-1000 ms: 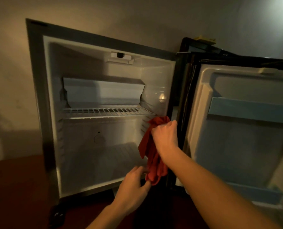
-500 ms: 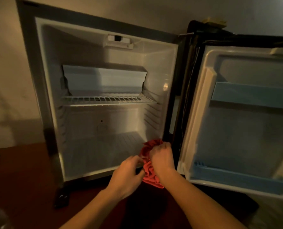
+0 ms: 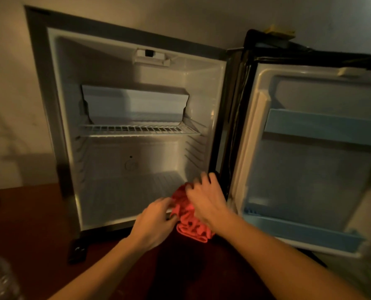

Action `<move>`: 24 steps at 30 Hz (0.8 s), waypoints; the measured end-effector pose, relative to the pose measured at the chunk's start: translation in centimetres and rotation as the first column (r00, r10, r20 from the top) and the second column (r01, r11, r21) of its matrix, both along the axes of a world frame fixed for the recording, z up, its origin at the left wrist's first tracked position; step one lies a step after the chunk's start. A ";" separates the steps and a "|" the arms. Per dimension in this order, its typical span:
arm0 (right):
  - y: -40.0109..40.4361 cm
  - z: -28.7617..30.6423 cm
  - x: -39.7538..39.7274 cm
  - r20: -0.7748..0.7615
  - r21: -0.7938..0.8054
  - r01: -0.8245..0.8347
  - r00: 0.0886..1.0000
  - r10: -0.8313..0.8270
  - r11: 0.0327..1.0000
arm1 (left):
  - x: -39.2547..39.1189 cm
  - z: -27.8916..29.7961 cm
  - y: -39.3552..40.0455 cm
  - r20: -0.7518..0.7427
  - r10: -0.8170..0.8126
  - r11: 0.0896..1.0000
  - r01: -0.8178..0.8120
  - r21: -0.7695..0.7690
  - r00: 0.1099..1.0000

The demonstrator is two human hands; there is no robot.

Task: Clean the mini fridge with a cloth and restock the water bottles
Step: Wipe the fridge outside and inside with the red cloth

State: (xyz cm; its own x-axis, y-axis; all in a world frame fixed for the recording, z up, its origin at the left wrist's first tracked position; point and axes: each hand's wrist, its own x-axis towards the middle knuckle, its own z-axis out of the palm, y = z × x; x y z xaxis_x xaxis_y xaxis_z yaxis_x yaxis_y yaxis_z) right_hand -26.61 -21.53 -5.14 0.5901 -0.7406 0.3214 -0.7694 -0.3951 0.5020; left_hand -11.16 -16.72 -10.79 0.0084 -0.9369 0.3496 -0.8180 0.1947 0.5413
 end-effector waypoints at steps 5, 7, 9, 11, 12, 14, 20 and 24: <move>-0.9 3.1 0.6 0.196 -0.061 -0.035 0.979 0.046 0.998 | 2.1 0.6 1.5 0.065 0.090 0.995 -0.092 0.025 0.994; -1.3 1.1 1.2 0.259 0.093 -0.051 0.966 0.025 0.994 | 3.3 0.7 2.2 0.079 0.140 0.989 -0.143 0.028 0.987; -1.1 -2.2 1.9 0.265 0.282 0.001 0.961 -0.079 0.959 | 4.3 0.9 2.9 0.079 0.195 0.979 -0.199 0.043 0.978; -0.6 -5.1 2.6 0.277 0.349 0.052 0.948 -0.156 0.936 | 5.2 1.0 3.6 0.084 0.229 0.970 -0.235 0.066 0.970; -0.5 -5.9 3.0 0.298 0.343 0.055 0.940 -0.164 0.938 | 5.5 1.0 3.8 0.092 0.238 0.967 -0.245 0.070 0.967; -0.7 -5.9 4.0 0.360 0.329 -0.026 0.928 -0.100 0.944 | 6.3 1.1 4.6 0.095 0.259 0.961 -0.267 0.073 0.961; 0.3 -3.9 7.0 0.544 0.368 -0.345 0.833 0.101 0.863 | 7.5 1.3 6.4 0.054 0.298 0.952 -0.301 0.064 0.953; 2.0 -2.6 7.6 0.563 0.286 -0.435 0.797 0.217 0.854 | 7.5 2.4 7.7 0.052 0.285 0.958 -0.287 0.027 0.957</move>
State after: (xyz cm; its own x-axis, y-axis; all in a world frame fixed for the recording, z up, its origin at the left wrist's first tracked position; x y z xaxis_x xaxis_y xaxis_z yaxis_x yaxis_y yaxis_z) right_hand -18.98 -19.54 -7.73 0.6581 -0.6562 0.3692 -0.6517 -0.7420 -0.1572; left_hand -3.65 -9.05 -8.39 0.2617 -0.9090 0.3245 -0.8616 -0.0684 0.5030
